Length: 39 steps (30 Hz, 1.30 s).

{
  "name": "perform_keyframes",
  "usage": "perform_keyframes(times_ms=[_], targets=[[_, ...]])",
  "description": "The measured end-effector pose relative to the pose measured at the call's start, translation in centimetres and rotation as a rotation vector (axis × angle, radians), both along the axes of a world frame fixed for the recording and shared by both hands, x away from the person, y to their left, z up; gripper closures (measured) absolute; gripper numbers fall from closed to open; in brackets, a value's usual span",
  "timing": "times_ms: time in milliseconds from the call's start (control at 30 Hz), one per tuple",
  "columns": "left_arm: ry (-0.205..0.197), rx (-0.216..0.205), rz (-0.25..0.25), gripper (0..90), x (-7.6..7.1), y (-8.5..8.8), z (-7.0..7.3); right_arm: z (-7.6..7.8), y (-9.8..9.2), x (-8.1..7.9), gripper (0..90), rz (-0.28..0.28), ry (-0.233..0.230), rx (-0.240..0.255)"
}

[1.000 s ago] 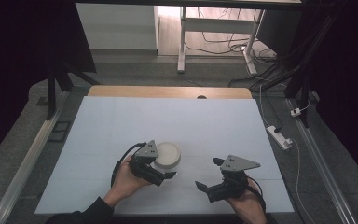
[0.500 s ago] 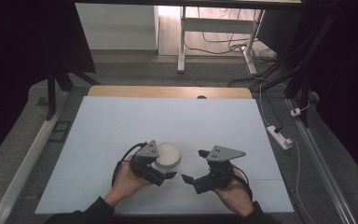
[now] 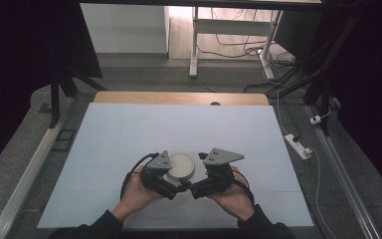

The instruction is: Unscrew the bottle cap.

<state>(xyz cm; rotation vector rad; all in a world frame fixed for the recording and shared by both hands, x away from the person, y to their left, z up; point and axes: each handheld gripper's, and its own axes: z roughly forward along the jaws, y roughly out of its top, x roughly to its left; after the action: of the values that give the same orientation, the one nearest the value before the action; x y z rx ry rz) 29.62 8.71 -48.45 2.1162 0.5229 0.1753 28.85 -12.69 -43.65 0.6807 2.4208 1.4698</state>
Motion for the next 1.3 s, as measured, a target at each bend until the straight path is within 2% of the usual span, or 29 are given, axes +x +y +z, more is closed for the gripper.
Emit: perform_keyframes(times_ms=[467,600,833,967,1167,1300], targets=[[-0.008,0.006,-0.012,7.7,-0.1,-0.5,0.1,-0.5,2.2,0.8,0.0,0.001,0.024,-0.009],[-0.001,-0.001,-0.012,7.7,0.0,-0.6,0.1,-0.7,2.1,0.9,5.6,0.022,0.037,0.016],[0.006,0.001,-0.041,7.8,0.2,-0.6,0.0,-0.8,1.9,0.9,6.6,0.041,0.004,0.014],[0.006,0.001,-0.082,7.8,0.4,-0.6,0.0,-0.8,1.6,1.2,6.8,0.098,-0.001,0.016],[0.028,-0.013,-0.153,7.8,0.8,-0.6,-0.3,-1.0,0.9,2.1,7.0,0.207,0.022,0.037],[0.042,-0.021,-0.206,7.8,0.9,-0.6,-0.5,-1.2,0.5,2.8,7.0,0.300,0.046,0.045]])
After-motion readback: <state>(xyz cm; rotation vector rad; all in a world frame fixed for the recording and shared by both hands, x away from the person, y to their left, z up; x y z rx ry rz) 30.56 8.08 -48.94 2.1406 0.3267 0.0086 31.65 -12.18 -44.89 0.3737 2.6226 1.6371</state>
